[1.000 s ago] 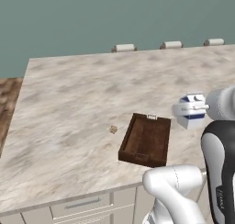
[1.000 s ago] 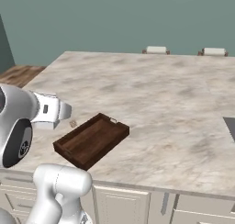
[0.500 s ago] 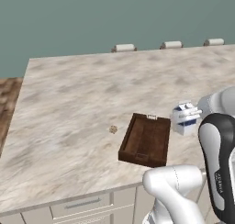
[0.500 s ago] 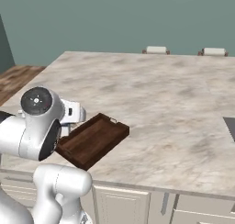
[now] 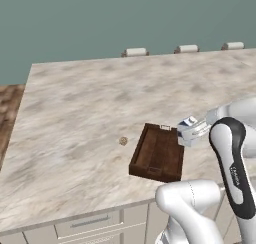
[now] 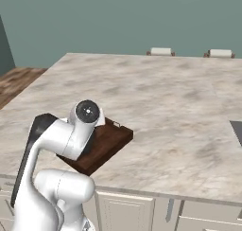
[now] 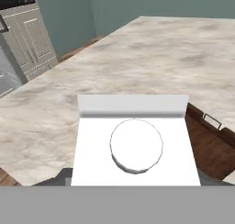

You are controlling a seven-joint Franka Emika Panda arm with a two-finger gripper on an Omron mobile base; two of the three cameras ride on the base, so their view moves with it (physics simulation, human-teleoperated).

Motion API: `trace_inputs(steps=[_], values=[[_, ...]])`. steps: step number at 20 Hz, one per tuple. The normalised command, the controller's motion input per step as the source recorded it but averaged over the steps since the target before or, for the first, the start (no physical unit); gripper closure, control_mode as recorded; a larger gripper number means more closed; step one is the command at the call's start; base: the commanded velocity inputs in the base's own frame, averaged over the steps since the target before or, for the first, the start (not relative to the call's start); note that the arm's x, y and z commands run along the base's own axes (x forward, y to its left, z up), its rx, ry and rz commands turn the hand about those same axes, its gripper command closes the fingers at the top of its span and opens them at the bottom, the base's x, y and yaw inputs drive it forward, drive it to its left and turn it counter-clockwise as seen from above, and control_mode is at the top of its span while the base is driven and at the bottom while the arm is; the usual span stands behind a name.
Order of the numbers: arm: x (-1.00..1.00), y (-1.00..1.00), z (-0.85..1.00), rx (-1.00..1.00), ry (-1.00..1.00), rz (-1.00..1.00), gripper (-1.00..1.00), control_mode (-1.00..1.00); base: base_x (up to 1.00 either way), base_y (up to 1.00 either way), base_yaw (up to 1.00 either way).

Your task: Take out the milk from the fridge and place it on the tray on the counter. Then take the sugar cube near the tray and place it in the tray.

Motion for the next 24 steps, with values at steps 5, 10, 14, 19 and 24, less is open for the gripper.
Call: trace_inputs(steps=[5, 10, 14, 19, 24], values=[[0.62, 0.0, -0.46, 0.0, -0.1, 0.27, 1.0, -1.0, 0.0, 0.0, 0.0], [0.72, 0.0, -0.27, 0.02, 0.09, 0.23, 1.0, -1.0, 0.0, 0.0, 0.0], [0.61, -0.14, -0.14, 0.0, 0.09, 0.17, 1.0, -1.0, 0.0, 0.0, 0.0], [0.35, -0.45, -0.18, 0.0, 0.0, 0.17, 1.0, -1.0, 0.0, 0.0, 0.0], [0.28, -0.47, -0.29, 0.0, -0.05, 0.18, 1.0, -1.0, 0.0, 0.0, 0.0]])
